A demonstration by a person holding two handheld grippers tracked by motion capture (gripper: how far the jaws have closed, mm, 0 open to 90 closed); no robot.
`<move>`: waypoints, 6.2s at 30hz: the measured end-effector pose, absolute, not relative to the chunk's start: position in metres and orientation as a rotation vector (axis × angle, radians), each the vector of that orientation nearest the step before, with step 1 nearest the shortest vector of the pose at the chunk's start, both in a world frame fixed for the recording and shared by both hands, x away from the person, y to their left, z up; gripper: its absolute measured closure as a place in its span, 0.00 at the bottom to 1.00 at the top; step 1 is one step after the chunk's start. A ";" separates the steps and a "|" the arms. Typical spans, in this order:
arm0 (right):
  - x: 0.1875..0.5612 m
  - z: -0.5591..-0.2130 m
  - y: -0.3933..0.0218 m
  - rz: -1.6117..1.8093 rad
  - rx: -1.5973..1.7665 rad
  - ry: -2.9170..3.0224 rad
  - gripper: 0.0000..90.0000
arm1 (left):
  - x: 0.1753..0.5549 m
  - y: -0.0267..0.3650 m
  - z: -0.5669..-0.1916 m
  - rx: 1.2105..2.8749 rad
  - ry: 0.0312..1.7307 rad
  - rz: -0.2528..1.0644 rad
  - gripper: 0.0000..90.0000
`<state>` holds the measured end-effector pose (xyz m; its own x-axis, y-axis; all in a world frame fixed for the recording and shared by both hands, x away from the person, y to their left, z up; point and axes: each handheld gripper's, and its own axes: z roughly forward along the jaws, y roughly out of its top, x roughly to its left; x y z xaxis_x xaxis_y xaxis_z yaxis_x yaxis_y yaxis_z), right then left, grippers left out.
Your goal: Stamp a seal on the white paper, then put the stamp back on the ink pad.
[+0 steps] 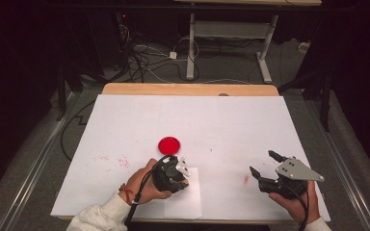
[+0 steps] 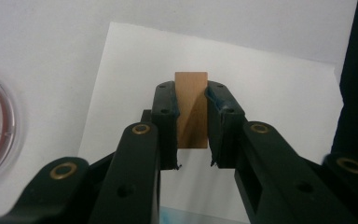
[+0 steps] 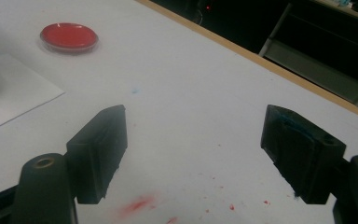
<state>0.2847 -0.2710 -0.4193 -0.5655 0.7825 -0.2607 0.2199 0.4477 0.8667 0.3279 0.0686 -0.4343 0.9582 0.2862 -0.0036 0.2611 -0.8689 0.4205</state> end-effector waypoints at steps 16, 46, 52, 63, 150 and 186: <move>0.286 -0.423 -0.268 1.065 0.831 2.069 0.26 | 0.331 0.062 -0.441 2.754 0.392 0.078 0.82; 0.287 -0.426 -0.264 1.057 0.817 2.095 0.26 | 0.341 0.056 -0.443 2.799 0.403 0.001 0.82; 0.287 -0.426 -0.264 1.055 0.816 2.096 0.26 | 0.340 0.056 -0.443 2.802 0.401 0.009 0.82; 0.288 -0.428 -0.263 1.048 0.823 2.107 0.26 | 0.339 0.054 -0.445 2.813 0.403 0.028 0.82; 0.293 -0.427 -0.261 1.072 0.797 2.130 0.26 | 0.383 0.114 -0.386 2.531 0.611 0.251 0.82; 0.292 -0.431 -0.256 1.052 0.780 2.172 0.27 | 0.452 0.102 -0.431 2.697 0.787 0.125 0.81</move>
<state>0.2923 -0.2563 -0.4312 -0.6498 0.7161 -0.2549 0.2439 0.5140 0.8224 0.4520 0.1023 -0.4308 0.8437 0.5367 -0.0076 0.5080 -0.7939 0.3342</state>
